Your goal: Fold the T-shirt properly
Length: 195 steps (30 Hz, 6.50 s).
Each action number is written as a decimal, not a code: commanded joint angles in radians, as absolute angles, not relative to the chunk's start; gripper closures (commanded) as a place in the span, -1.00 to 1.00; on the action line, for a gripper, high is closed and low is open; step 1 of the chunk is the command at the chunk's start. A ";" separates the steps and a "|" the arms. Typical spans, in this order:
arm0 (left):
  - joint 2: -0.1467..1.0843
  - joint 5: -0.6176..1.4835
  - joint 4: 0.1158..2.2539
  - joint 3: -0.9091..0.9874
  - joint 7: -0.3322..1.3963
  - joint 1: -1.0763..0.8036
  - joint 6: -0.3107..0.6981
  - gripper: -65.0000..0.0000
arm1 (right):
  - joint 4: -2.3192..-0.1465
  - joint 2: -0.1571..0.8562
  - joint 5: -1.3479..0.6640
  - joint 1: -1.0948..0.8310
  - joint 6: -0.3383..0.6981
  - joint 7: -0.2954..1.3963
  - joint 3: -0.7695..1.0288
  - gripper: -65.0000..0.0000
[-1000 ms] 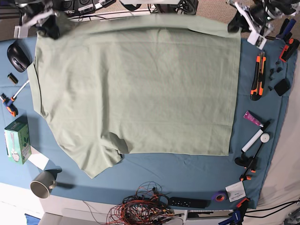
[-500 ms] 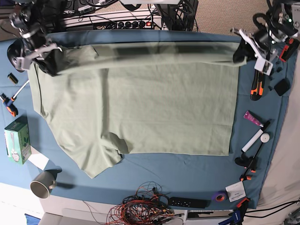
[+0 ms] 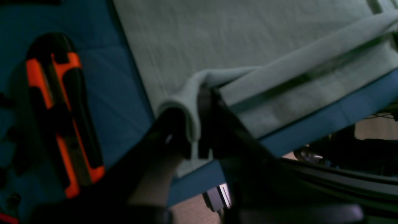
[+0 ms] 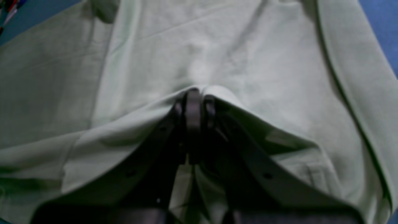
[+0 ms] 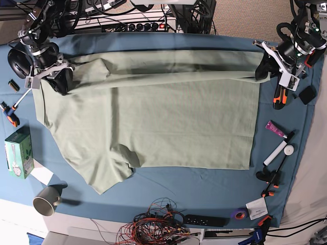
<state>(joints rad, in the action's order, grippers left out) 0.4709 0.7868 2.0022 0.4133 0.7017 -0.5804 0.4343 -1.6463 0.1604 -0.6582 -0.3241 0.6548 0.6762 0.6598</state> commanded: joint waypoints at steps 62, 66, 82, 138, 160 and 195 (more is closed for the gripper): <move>0.485 0.751 2.009 0.418 0.665 -0.584 0.366 -0.12 | -1.660 0.042 -0.956 -0.482 0.529 0.752 0.963 0.09; 0.485 0.750 2.009 0.418 0.670 -0.584 0.366 -0.12 | -1.660 0.047 -0.920 -0.482 0.486 0.736 0.963 0.09; 0.485 0.735 2.009 0.418 0.688 -0.585 0.366 -0.12 | -1.645 0.062 -0.869 -0.429 0.467 0.725 0.963 0.09; 0.479 1.004 1.721 0.304 0.795 -0.581 0.431 0.05 | -1.399 0.111 -1.061 -0.432 0.638 0.822 0.955 1.00; 0.480 0.987 1.721 0.390 0.785 -0.579 0.439 0.31 | -1.399 0.111 -1.062 -0.432 0.638 0.818 0.955 1.00; 0.511 0.947 1.721 0.465 0.794 -0.632 0.439 1.00 | -1.401 0.117 -1.111 -0.472 0.698 0.863 0.955 1.00</move>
<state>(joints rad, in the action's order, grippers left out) 0.4911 0.9623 1.7145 0.4541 0.7853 -0.6193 0.4458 -1.3922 0.1024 -1.1137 -0.4606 0.6975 0.8524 0.9524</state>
